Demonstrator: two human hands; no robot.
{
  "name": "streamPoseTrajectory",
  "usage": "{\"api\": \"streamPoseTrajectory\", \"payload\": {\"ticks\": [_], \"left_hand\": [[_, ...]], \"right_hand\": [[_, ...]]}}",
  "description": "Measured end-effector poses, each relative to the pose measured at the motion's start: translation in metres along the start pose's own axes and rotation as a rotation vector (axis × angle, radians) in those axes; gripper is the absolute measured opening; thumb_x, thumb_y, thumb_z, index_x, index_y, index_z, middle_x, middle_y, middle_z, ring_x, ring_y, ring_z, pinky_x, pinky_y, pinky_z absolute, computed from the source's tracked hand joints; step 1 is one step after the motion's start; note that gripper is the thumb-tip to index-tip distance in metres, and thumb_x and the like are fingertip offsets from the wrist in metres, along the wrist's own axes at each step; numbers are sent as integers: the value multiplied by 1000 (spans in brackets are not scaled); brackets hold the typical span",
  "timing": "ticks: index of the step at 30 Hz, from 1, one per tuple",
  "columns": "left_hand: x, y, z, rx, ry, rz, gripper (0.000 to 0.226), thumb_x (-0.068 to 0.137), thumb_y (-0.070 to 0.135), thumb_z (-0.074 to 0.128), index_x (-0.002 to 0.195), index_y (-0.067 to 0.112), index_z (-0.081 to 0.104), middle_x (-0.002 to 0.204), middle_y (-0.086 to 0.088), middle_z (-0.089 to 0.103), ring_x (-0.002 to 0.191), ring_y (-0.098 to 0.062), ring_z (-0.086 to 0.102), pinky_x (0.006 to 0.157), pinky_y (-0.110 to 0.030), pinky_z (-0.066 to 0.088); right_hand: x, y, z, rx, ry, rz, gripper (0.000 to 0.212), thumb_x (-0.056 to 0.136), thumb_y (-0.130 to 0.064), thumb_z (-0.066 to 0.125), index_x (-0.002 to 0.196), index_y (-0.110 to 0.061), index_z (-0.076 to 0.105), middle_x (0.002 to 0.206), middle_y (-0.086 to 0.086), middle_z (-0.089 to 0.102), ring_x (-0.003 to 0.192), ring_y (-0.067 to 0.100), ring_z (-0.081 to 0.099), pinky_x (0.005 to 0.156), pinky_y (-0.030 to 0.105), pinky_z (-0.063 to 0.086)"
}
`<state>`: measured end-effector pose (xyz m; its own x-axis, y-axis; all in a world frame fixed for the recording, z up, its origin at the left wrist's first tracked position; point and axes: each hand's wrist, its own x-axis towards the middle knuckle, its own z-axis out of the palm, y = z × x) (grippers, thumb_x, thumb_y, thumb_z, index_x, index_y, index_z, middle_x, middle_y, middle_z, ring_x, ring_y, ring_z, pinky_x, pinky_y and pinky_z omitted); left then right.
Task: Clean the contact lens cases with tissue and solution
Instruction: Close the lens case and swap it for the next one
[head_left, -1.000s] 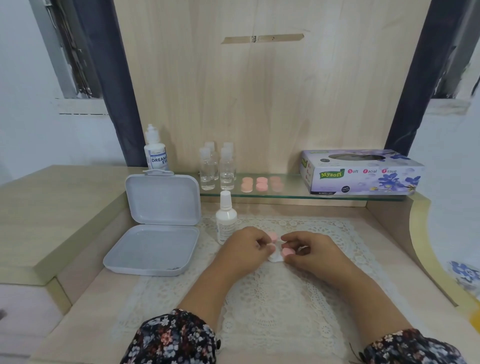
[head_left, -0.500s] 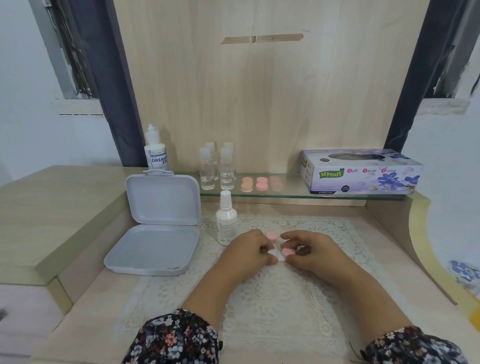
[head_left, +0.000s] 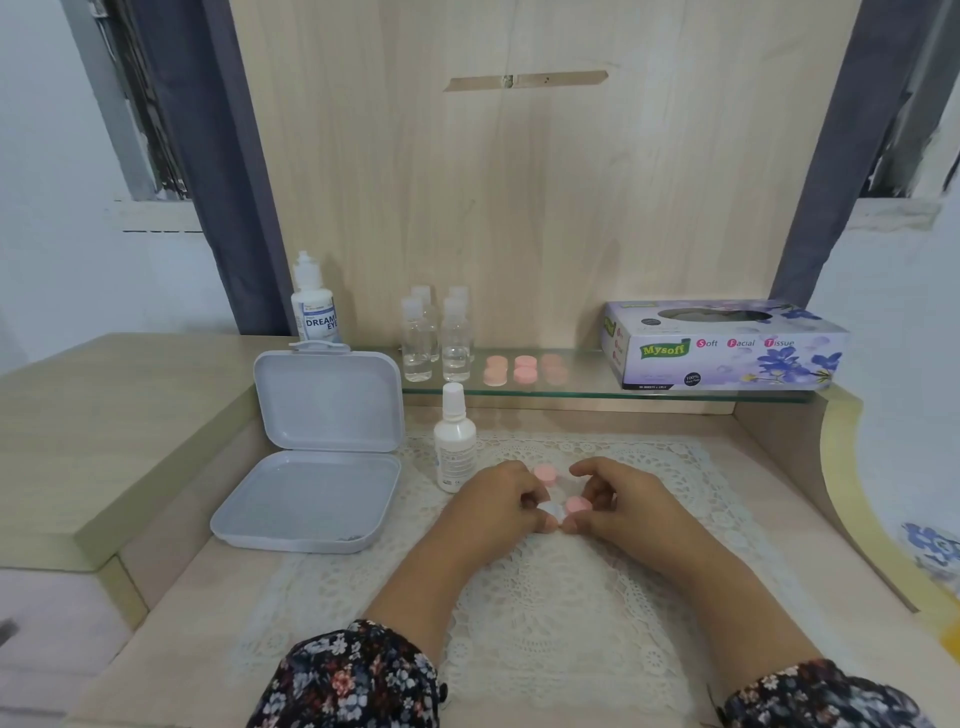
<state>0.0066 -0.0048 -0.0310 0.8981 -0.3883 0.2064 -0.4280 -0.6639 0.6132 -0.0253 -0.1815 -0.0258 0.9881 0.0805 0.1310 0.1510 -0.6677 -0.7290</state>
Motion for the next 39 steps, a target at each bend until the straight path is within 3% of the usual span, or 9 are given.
{"api": "streamPoseTrajectory", "payload": {"ticks": [9,13,17,21,29,35,39], "left_hand": [[0,-1,0,-5,-5,-6,30,81,25,74,108,15,69,92,10,52,87,-10,53,84,-28,47],[-1,0,0,-14,0,-15,30,80,26,75,108,14,69,91,10,52,89,-11,56,85,-30,48],[0,1,-1,-7,1,-4,32,81,27,75,109,13,69,95,7,55,91,-12,56,85,-28,48],[-1,0,0,-21,4,-12,32,80,27,75,108,13,69,95,7,55,88,-11,56,85,-28,48],[-1,-1,0,-21,9,-8,29,80,26,75,105,14,69,92,8,54,86,-11,55,81,-27,46],[-1,0,0,-34,8,-9,31,80,26,75,107,13,69,95,6,56,87,-10,55,84,-27,48],[-2,0,0,-40,3,-16,29,80,26,75,106,13,69,94,7,55,86,-10,55,83,-28,47]], "right_hand": [[1,6,-2,51,-46,-15,48,83,-7,70,120,-34,55,96,-14,66,75,-3,57,69,9,46],[-1,4,0,-16,-36,-54,60,80,-22,75,131,-37,47,111,-14,57,82,-5,55,67,9,42],[3,2,0,-71,16,4,73,70,-33,82,132,-33,44,99,-7,55,86,3,53,66,16,38],[2,4,1,-98,10,-18,65,76,-32,77,132,-33,44,91,-8,59,87,3,54,70,18,40],[-1,5,1,12,-36,-49,52,87,-10,59,131,-35,46,101,-15,65,102,0,54,80,18,42],[0,6,0,-2,-5,-14,71,75,-32,80,131,-44,37,105,-13,57,97,1,54,76,16,41],[1,7,1,-7,0,-22,65,78,-25,77,133,-35,43,94,-9,61,87,3,57,72,14,41]]}}
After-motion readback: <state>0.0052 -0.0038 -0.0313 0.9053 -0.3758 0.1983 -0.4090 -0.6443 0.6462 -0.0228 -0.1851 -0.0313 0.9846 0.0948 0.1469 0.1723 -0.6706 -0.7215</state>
